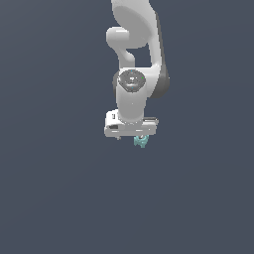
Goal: Pick up the object and move it to a goal position.
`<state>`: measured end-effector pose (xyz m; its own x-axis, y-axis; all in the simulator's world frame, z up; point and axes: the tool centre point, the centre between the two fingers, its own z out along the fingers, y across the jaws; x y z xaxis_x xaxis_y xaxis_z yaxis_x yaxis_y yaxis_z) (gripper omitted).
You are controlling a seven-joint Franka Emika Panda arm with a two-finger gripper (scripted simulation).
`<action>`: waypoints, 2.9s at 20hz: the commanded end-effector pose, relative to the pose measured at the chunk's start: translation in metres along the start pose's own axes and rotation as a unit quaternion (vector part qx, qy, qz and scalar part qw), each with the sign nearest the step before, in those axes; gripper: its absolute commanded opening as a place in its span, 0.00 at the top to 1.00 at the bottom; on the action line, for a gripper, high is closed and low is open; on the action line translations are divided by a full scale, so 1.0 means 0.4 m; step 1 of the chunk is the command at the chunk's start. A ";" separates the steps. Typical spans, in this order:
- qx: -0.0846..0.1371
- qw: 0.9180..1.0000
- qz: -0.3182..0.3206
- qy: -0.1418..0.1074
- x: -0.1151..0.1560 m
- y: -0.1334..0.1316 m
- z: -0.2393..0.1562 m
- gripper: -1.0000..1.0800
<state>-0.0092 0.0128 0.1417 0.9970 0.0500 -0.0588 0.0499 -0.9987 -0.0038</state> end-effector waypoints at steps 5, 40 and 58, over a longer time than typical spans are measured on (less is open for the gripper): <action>0.005 1.000 0.002 -0.002 -0.003 -0.012 0.009 0.04; 0.006 0.981 0.191 0.018 -0.092 -0.131 0.107 0.04; 0.006 0.965 0.259 0.029 -0.128 -0.162 0.134 0.04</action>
<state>-0.0668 0.0750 0.0917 0.8897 -0.4566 -0.0008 -0.4566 -0.8897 0.0002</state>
